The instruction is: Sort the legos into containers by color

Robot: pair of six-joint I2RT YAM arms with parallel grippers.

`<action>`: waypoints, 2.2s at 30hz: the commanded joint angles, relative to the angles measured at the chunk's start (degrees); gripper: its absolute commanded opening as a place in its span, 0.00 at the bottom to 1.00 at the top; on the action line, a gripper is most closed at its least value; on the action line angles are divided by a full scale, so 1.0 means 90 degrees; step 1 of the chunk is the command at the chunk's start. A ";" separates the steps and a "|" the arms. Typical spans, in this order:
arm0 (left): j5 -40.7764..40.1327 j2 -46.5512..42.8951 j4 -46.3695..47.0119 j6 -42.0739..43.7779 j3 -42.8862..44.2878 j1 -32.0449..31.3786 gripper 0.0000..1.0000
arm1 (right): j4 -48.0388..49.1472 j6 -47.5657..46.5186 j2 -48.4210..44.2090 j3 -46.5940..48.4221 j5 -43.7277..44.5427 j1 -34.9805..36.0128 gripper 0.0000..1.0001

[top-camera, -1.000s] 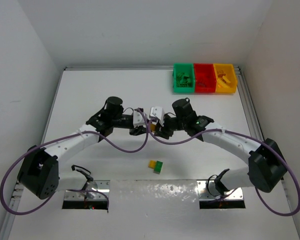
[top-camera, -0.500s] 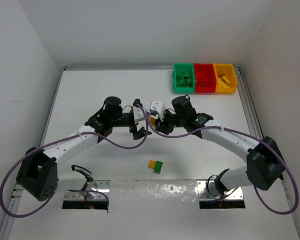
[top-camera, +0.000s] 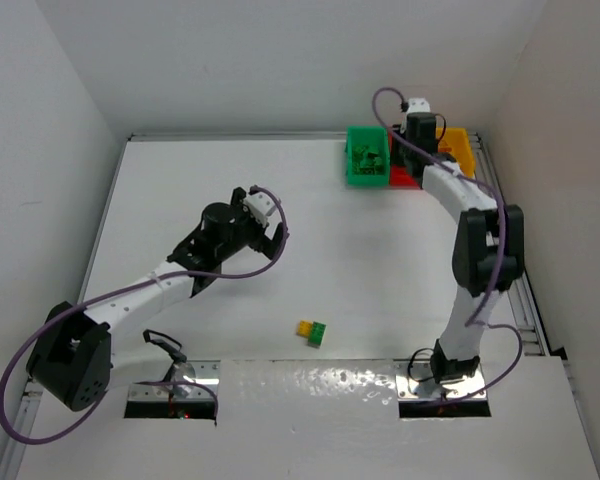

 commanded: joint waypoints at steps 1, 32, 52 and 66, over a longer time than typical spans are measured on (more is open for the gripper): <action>-0.0321 -0.0258 0.0309 -0.0298 -0.0185 0.0046 1.00 | -0.0284 0.0948 0.0850 0.1188 0.1747 -0.0432 0.00; -0.0360 0.0298 0.0485 -0.0396 -0.0293 0.0681 1.00 | 0.0302 0.0402 0.3255 0.3710 0.3155 -0.1410 0.72; 0.0323 -0.0024 0.0397 -0.0122 -0.0322 0.0662 1.00 | 0.2302 0.0783 0.0794 0.0342 0.3696 -0.0522 0.83; -0.0915 -0.0736 0.0045 -0.0785 -0.0508 0.0505 1.00 | -0.0787 0.0934 -0.2395 -0.1475 0.1807 0.1811 0.81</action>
